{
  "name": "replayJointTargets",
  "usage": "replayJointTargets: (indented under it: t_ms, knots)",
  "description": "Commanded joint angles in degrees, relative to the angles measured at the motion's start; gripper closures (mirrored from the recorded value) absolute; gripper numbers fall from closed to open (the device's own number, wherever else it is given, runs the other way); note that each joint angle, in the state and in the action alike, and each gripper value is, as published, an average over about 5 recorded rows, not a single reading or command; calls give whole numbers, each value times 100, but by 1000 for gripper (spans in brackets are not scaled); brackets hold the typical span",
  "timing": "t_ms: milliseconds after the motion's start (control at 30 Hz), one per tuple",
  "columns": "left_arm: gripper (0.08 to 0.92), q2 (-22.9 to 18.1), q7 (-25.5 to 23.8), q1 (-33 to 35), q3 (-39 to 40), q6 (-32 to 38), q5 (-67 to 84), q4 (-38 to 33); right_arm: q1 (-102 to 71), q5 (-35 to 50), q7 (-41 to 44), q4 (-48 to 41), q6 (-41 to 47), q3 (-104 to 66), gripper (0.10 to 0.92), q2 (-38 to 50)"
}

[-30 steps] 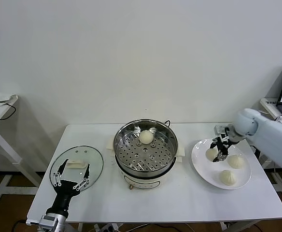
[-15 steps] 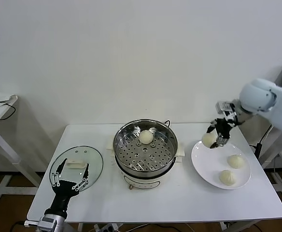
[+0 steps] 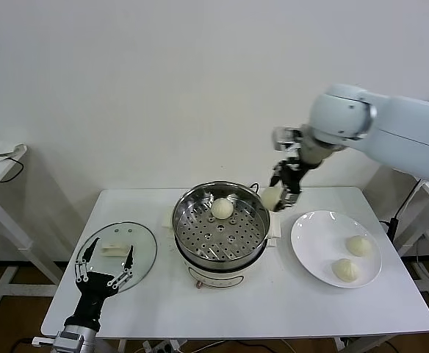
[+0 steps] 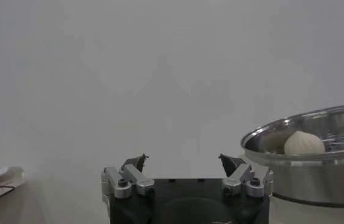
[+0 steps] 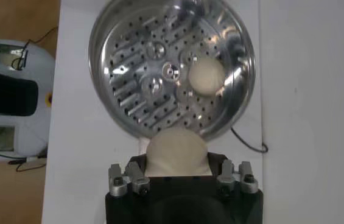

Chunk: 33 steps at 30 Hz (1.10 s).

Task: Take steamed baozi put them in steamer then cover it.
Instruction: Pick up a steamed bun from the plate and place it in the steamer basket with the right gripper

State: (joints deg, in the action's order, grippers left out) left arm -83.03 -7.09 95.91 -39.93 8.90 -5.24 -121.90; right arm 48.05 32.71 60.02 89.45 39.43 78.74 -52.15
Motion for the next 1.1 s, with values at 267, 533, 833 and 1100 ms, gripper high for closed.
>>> replayJointTargets:
  t_ms: [267, 533, 833, 1100]
  knots:
    - [177, 8, 5, -94, -98, -11, 26, 105, -1379, 29, -586, -1154, 518, -541, 355, -2173]
    - [177, 20, -7, -146, -111, 1, 26, 238, -1824, -522, -346, -1853, 461, -640, 355, -2513]
    - [177, 28, -20, -173, -119, 14, 31, 297, -2081, -834, -214, -2337, 368, -728, 355, -2655]
    - [177, 36, -24, -176, -123, 24, 31, 328, -2293, -990, -199, -2559, 309, -885, 355, -2763]
